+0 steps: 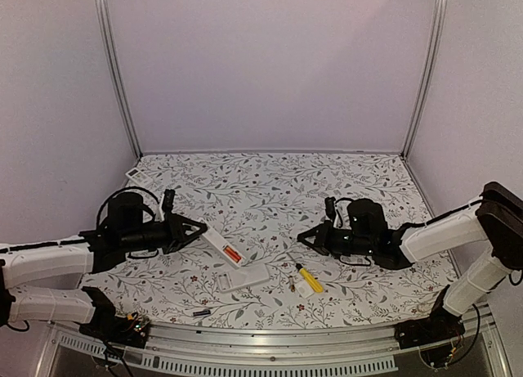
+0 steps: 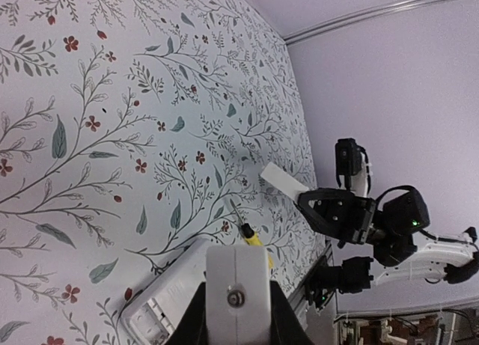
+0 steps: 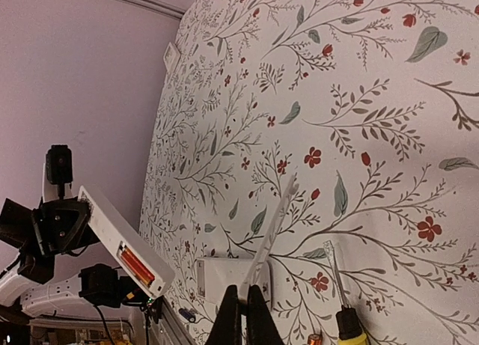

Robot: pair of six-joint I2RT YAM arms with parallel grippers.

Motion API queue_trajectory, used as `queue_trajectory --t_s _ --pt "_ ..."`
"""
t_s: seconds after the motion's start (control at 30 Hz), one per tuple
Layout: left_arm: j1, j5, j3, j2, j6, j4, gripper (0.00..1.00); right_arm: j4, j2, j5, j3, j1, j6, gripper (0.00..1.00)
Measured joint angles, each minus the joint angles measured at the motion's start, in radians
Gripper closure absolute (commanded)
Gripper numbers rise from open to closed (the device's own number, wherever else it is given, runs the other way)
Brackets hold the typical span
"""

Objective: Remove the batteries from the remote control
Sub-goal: Place the battery cover at the center of the board, then pick up the screwdriver from the center of the board.

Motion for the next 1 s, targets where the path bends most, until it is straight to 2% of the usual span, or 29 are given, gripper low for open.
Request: queue_trajectory --t_s 0.07,0.13,0.33,0.53,0.77,1.0 --pt "0.002 0.006 0.000 -0.008 0.008 -0.006 1.00 -0.013 0.034 -0.006 0.010 -0.003 -0.018 0.94" --pt "0.003 0.012 0.000 -0.017 0.015 -0.016 1.00 -0.025 0.058 -0.011 0.018 -0.006 -0.034 0.86" --pt "0.006 0.019 0.000 -0.040 0.019 -0.028 1.00 -0.066 0.080 -0.006 0.038 -0.013 -0.079 0.53" --pt "0.006 0.021 -0.006 -0.060 0.017 -0.030 1.00 -0.174 0.058 0.043 0.043 -0.014 -0.135 0.39" --pt "0.007 0.023 -0.026 -0.088 0.007 -0.033 1.00 -0.330 -0.071 0.114 0.042 0.007 -0.229 0.39" --pt "0.007 0.048 -0.028 -0.088 0.012 -0.035 1.00 -0.437 -0.101 0.211 0.034 0.155 -0.261 0.45"
